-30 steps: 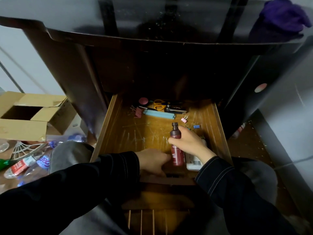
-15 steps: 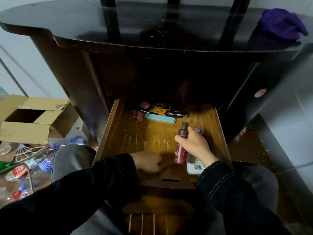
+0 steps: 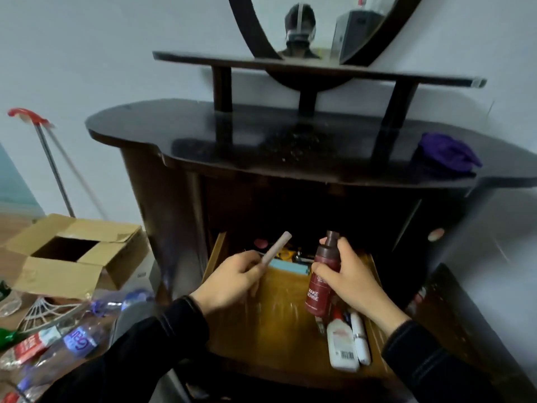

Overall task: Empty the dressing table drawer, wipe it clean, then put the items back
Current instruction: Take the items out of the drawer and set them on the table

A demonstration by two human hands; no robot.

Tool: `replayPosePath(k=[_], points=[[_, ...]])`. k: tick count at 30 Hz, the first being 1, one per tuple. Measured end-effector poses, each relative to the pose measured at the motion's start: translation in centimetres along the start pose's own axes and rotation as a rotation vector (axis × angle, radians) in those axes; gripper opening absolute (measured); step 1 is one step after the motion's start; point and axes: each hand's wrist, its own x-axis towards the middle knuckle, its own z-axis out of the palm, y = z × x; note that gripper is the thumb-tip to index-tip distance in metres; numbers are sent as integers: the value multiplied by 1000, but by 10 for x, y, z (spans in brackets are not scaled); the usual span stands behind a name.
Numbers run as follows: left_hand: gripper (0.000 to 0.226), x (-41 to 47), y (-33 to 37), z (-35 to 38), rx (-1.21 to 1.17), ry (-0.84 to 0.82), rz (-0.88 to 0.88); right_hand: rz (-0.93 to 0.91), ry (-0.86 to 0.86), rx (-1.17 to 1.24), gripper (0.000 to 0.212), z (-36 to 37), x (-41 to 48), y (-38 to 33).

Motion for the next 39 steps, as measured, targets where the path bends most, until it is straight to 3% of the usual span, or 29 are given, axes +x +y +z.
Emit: replayPosePath(k=[5, 9, 12, 18, 24, 31, 35, 39], points=[[19, -20, 61, -42, 12, 340, 305, -219, 114, 47, 44, -38, 21, -97], [16, 20, 101, -84, 59, 605, 273, -314, 217, 93, 39, -56, 66, -150], [18, 68, 123, -115, 387, 738, 198, -299, 275, 128, 36, -56, 110, -172], [25, 136, 107, -151, 768, 725, 72, -284, 388, -41, 61, -51, 173, -185], [27, 188, 79, -181, 849, 719, 105, -306, 415, -246, 62, -39, 236, -182], [16, 221, 70, -194, 858, 658, 113, -291, 404, -180, 75, -3, 302, -189], [27, 224, 71, -197, 874, 637, 157, -240, 243, -215, 69, 16, 318, -176], [31, 222, 71, -197, 873, 593, 189, -220, 188, -262, 67, 18, 315, -173]])
